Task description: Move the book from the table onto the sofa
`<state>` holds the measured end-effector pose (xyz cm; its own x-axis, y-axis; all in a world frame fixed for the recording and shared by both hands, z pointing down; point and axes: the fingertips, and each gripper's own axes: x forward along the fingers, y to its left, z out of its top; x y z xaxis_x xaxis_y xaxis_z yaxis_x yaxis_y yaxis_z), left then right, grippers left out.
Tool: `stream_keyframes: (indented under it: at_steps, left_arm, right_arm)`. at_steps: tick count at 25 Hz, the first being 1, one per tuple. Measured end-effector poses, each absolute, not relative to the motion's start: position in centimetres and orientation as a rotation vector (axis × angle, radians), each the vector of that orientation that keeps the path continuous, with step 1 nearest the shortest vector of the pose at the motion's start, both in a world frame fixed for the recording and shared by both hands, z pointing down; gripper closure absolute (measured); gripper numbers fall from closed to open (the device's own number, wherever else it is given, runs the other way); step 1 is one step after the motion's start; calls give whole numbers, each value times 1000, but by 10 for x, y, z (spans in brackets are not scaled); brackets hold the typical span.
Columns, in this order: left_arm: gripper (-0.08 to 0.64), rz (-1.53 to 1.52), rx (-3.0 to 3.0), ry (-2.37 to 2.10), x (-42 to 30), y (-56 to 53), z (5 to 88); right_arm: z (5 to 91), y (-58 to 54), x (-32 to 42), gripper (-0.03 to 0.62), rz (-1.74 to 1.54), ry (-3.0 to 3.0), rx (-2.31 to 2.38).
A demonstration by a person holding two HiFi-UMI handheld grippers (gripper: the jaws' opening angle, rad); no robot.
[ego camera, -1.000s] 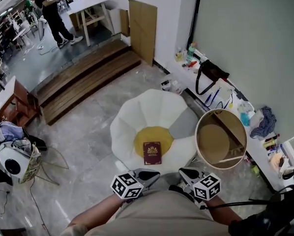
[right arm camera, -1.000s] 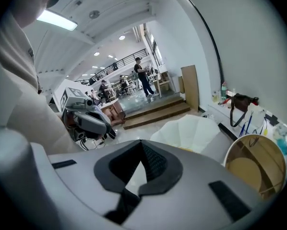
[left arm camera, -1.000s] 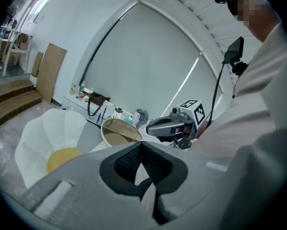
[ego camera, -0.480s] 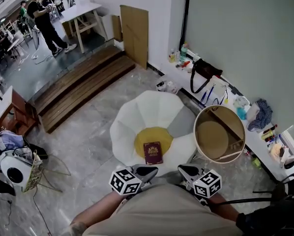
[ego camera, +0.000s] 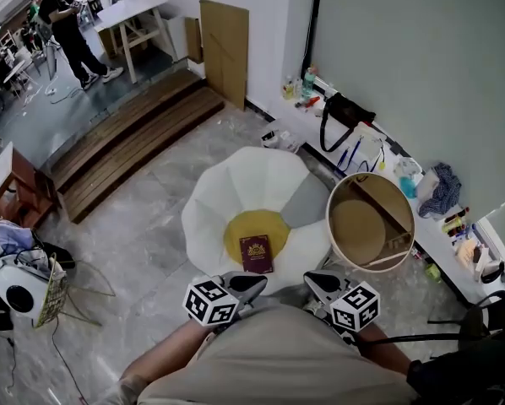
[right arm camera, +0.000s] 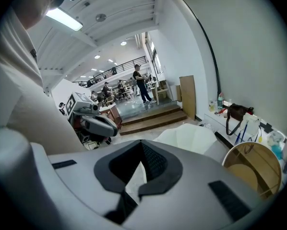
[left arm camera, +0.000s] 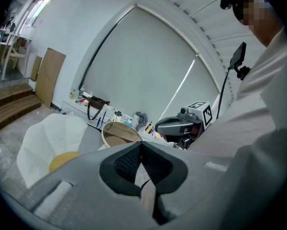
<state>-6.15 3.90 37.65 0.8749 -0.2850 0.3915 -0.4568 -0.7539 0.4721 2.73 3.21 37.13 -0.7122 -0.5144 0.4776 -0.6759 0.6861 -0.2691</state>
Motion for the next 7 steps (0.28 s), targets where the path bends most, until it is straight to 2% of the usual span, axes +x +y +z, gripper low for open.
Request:
stream_keyframes:
  at_steps: [7]
  left_arm:
    - [552,391,2479,-546,-63,27,379]
  right_arm:
    - [371,20,30,580,589,-2530,967]
